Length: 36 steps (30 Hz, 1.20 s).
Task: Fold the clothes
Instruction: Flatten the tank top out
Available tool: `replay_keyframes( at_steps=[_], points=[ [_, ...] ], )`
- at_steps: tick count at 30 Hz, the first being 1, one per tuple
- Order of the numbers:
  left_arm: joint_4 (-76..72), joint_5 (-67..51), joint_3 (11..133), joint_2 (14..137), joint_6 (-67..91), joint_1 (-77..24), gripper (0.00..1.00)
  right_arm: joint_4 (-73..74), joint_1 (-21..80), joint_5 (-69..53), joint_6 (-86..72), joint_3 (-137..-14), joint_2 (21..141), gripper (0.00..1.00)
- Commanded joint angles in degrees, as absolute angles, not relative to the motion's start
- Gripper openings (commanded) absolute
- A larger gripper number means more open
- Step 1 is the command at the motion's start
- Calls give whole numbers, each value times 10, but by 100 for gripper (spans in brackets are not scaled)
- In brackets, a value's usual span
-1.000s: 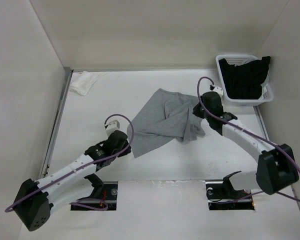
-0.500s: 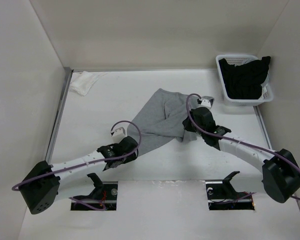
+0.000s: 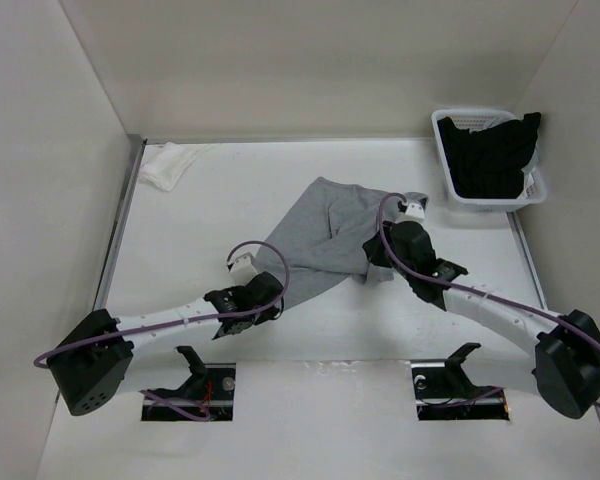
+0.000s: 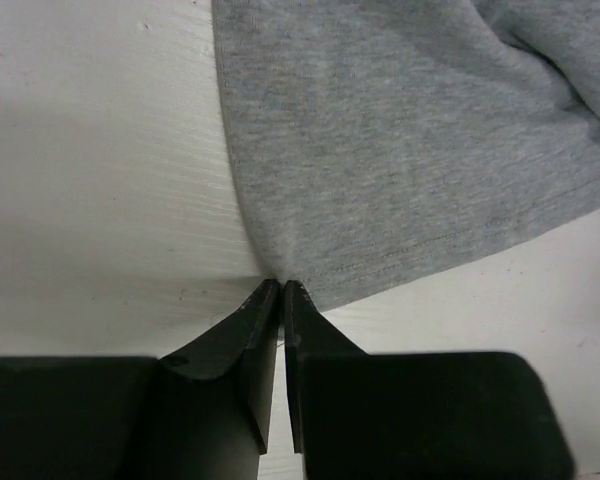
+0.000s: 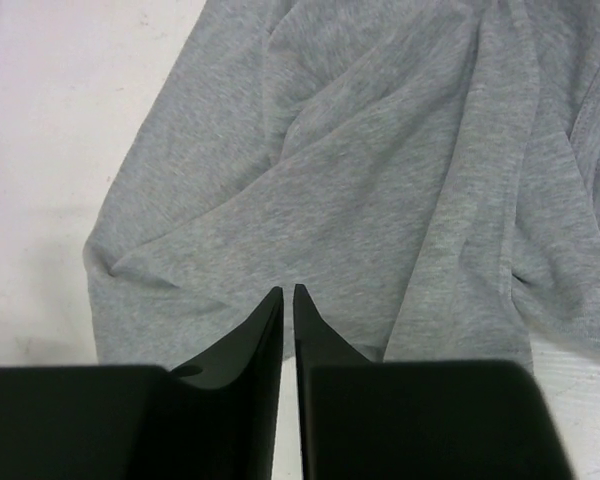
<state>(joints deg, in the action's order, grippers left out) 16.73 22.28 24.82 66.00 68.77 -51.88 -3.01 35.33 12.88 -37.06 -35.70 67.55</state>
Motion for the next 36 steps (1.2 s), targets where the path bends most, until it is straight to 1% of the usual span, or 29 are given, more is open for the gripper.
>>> replay_keyframes(
  at_steps=[1,3,6,12,16,19,23,26,36],
  points=[
    [228,232,251,642,686,-515,4,-62,350,136,-374,-344,653,15],
    [244,254,269,614,662,-498,2,-46,343,142,-381,-337,643,22],
    [242,280,289,561,614,-447,2,0,344,149,-399,-326,628,28],
    [193,264,288,478,523,-299,2,96,353,192,-474,-272,571,29],
    [149,205,262,455,493,-219,2,141,356,198,-520,-250,552,29],
    [117,156,237,457,483,-182,2,159,362,200,-528,-257,572,31],
    [84,111,209,460,474,-154,3,149,362,180,-516,-279,620,37],
    [66,86,197,468,462,-140,3,128,363,175,-509,-295,660,40],
    [44,69,190,481,454,-151,3,77,340,200,-507,-312,737,40]
  ],
)
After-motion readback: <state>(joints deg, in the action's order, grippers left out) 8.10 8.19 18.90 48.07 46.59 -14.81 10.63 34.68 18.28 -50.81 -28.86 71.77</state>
